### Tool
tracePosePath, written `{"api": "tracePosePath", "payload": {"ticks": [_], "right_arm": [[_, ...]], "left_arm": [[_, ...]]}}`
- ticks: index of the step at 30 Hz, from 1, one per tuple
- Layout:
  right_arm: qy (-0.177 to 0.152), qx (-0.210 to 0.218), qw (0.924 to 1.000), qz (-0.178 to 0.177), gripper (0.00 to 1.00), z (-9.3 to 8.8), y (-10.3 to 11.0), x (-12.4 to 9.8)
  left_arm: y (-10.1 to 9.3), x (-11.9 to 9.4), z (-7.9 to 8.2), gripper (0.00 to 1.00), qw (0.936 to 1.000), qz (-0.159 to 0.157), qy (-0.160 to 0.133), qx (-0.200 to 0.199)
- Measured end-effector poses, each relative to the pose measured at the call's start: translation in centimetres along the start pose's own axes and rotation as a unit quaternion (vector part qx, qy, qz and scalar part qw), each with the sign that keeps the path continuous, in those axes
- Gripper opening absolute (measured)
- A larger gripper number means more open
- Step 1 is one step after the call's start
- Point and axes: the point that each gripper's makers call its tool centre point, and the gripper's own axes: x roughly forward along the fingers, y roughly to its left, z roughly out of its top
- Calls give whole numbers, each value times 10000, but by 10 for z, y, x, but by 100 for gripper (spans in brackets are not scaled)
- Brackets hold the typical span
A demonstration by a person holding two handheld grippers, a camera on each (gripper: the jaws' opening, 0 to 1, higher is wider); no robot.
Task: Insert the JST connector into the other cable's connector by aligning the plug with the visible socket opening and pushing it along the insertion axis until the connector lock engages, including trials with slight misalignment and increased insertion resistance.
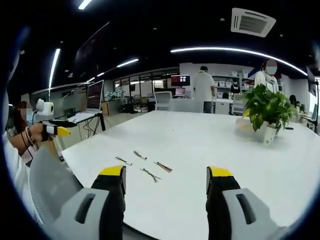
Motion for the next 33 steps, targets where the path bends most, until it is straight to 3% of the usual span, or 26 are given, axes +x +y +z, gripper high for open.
{"api": "tracePosePath", "payload": {"ticks": [33], "right_arm": [[185,56,9998,-27,62,-11,-5,8]], "left_arm": [[-4,14,-6,98,9998,-122,185,2]]}}
